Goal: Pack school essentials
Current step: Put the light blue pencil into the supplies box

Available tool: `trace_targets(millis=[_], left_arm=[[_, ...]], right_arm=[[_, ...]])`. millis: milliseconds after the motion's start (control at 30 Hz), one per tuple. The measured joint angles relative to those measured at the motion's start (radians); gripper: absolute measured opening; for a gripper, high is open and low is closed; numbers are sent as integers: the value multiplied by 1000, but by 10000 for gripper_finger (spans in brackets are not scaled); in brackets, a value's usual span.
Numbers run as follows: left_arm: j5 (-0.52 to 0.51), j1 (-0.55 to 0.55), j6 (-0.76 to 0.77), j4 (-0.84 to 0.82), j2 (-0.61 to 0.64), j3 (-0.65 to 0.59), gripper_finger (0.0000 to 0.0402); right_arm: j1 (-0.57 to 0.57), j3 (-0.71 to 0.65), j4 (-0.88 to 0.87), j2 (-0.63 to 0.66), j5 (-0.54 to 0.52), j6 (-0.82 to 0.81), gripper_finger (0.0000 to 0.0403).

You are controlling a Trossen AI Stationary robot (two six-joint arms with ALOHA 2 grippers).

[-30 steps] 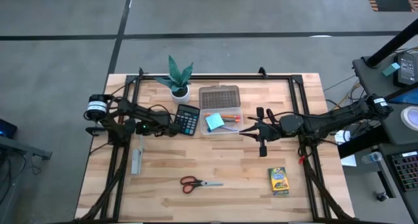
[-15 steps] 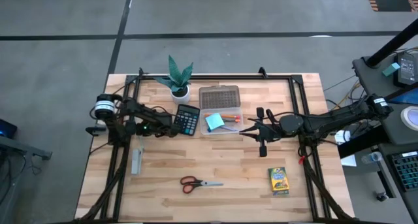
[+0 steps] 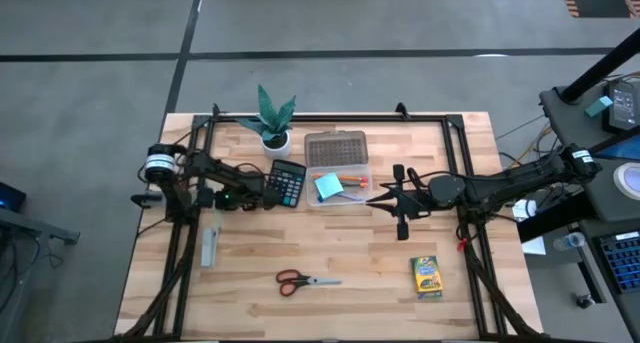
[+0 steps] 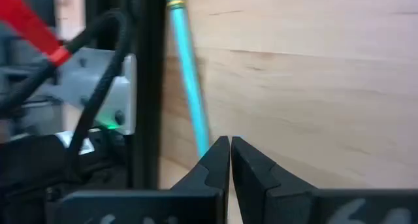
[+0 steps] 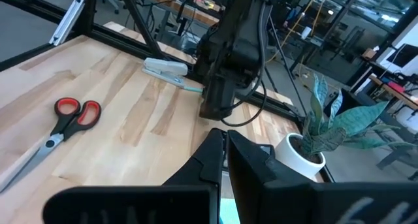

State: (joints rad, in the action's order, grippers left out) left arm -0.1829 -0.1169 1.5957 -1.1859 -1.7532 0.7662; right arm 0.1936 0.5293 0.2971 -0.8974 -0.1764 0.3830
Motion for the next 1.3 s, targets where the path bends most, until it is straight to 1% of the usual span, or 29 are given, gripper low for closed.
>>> trace_targets(millis=[100,167,333,467,533,600,700,833,1000,1200,1300], left_arm=[[7,0,-45,31,66,5,0],[32,-1,-63,17,121,4,0],[88,-19,-164,-13,312,0,0],[124,-136,-188,-100,471,-19,0],[116,-207,-187,-89,524,-45,0],[97,-263,-188,-28,551,-73,0],[69,-323,-205,32,535,-73,0],[7,-383,-176,35,468,-87,0],[-52,-382,-155,34,327,-95,0],[-69,-387,-163,28,158,-95,0],[-91,-379,-191,7,103,-96,0]], right_arm=[[0,0,0,0,-2,3,12],[0,0,0,0,-5,6,12],[0,0,-1,0,-8,12,12],[-2,0,-3,0,-8,26,12],[-3,0,-3,0,-8,33,12],[-5,0,-3,0,-9,39,12],[-6,0,-2,0,-8,52,12],[-8,0,-3,0,-8,64,12],[-11,0,-12,12,-9,63,12],[-11,0,-15,13,-9,59,12],[-11,0,-16,13,-9,56,12]])
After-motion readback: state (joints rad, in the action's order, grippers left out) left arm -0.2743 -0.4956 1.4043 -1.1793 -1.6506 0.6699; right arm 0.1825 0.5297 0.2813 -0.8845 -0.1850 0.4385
